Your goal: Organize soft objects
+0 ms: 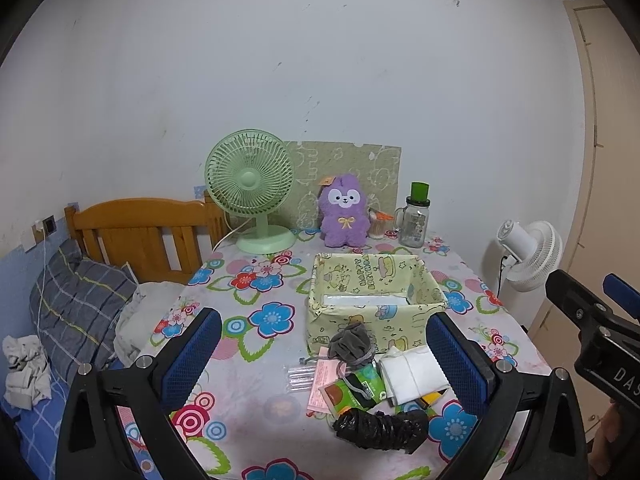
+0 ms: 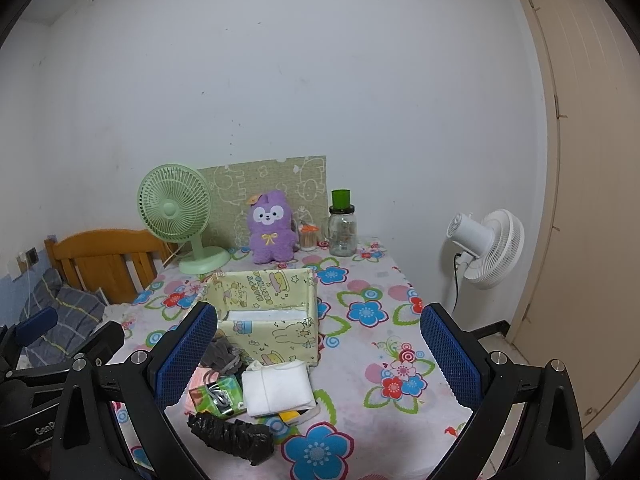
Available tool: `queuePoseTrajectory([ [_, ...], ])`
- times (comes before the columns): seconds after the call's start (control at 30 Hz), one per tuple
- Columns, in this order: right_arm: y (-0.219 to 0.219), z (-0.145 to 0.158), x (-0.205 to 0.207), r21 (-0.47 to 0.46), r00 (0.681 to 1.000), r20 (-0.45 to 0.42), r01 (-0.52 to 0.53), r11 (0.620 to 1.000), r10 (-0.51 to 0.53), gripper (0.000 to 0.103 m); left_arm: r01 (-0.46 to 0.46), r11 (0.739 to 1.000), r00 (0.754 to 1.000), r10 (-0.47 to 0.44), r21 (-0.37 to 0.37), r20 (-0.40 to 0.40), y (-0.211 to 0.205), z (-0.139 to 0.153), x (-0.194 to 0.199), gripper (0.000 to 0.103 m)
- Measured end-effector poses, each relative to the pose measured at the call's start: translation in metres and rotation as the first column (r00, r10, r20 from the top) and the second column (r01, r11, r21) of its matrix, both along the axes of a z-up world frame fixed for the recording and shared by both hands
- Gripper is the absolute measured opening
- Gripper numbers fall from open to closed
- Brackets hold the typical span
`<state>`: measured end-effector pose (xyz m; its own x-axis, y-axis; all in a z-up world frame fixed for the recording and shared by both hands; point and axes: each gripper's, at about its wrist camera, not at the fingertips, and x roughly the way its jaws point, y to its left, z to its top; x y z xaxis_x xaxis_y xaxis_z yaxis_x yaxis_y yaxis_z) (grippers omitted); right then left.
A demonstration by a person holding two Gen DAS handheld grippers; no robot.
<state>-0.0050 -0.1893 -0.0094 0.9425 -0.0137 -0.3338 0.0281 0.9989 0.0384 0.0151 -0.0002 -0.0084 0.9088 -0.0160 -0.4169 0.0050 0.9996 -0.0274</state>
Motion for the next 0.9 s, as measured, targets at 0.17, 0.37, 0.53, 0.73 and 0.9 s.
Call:
queuePoseTrajectory([
  [0.17,-0.0012,0.0,0.001,-0.001,1.0,-0.002,0.0,1.0,0.0,0.103,-0.003,1.0,1.0,0.003,-0.002,-0.004,0.0005,-0.0016,0.0021,0.103],
  [0.37,-0.0015,0.0006,0.0026,0.0,1.0,-0.002,0.002,1.0,-0.002,0.103,0.001,1.0,1.0,-0.001,-0.001,-0.001,-0.0007,-0.0008,0.0016,0.103],
  [0.53,-0.0026,0.0001,0.0024,0.001,1.0,0.002,0.002,1.0,-0.002,0.103,0.001,1.0,1.0,-0.001,-0.001,0.001,-0.0016,-0.0006,0.001,0.103],
  [0.73,-0.0044,0.0004,-0.0004,-0.007,1.0,0.013,0.011,1.0,-0.011,0.103,0.002,1.0,1.0,-0.002,-0.004,0.017,-0.0026,0.0013,-0.0014,0.103],
  [0.9,-0.0045,0.0011,-0.0018,-0.011,1.0,0.015,0.006,1.0,-0.005,0.103,0.003,1.0,1.0,-0.003,-0.006,0.016,-0.0028,0.0021,-0.0008,0.103],
])
